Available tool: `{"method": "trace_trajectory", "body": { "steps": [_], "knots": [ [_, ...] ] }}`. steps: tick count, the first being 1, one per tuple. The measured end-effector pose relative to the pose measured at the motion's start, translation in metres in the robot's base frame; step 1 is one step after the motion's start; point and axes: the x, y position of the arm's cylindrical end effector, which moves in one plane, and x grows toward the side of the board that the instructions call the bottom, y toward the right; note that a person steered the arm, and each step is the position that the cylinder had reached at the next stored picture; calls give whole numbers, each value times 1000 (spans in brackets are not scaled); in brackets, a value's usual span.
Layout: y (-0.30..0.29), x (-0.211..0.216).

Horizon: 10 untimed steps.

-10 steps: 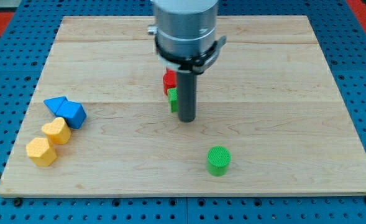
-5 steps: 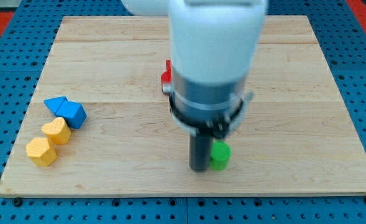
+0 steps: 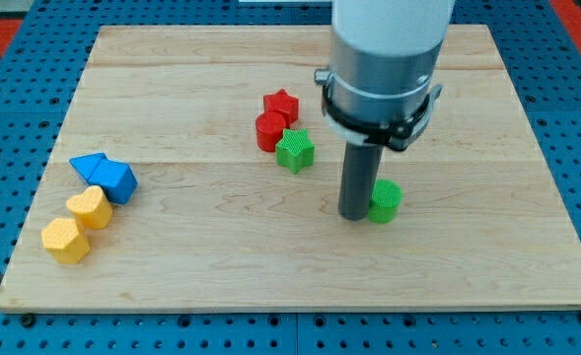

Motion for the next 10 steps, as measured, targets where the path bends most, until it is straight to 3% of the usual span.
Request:
{"method": "trace_trajectory", "body": {
  "steps": [1, 2, 3, 4, 5, 6, 7, 8, 9, 10],
  "knots": [
    [54, 28],
    [52, -18],
    [99, -3],
    [120, -16],
    [71, -76],
    [47, -108],
    [71, -43],
    [47, -41],
    [21, -107],
    [30, -102]
  ]
}}
